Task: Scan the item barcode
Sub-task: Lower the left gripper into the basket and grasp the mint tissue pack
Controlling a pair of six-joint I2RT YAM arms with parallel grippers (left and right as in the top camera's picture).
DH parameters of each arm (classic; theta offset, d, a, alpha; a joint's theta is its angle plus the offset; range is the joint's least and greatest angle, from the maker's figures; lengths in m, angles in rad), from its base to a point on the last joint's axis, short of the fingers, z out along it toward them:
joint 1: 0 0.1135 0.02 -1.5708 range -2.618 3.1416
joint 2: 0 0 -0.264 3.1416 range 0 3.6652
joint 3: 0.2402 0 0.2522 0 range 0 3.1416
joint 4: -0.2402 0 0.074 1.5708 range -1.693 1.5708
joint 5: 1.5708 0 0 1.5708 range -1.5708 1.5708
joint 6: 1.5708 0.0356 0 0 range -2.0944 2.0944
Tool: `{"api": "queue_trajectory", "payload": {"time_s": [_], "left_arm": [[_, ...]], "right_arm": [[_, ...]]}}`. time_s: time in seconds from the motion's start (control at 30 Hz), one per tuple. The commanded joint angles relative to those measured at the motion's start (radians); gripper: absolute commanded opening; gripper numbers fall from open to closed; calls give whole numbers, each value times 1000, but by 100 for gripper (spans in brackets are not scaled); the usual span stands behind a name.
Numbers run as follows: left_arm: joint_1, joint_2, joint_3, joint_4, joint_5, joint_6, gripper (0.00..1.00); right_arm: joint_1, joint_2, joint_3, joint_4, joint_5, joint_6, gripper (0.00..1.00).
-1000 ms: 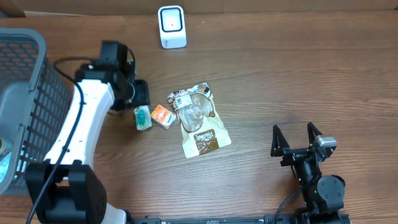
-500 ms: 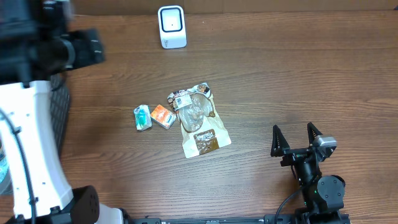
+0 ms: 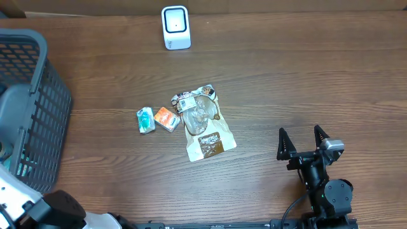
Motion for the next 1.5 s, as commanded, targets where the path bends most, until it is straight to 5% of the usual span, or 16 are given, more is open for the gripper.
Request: {"api": "queue_trajectory", "payload": {"time_s": [0.0, 0.33, 0.67, 1.07, 1.13, 1.27, 1.47], "left_arm": [[24, -3, -159, 85, -58, -39, 84], [24, 26, -563, 430, -200, 28, 85], [24, 193, -603, 443, -322, 51, 73], [27, 298, -616, 455, -401, 19, 71], [27, 320, -616, 453, -401, 19, 60], [28, 327, -612, 451, -400, 19, 4], [27, 326, -488, 351, -286, 19, 4]], "right_arm": [[-4, -10, -10, 7, 0, 1, 100], [-4, -10, -10, 7, 0, 1, 100], [-4, -10, -10, 7, 0, 1, 100], [-4, -10, -10, 7, 0, 1, 100], [-4, -10, -10, 7, 0, 1, 100], [-4, -10, -10, 7, 0, 1, 100], [-4, -10, -10, 7, 0, 1, 100]]}}
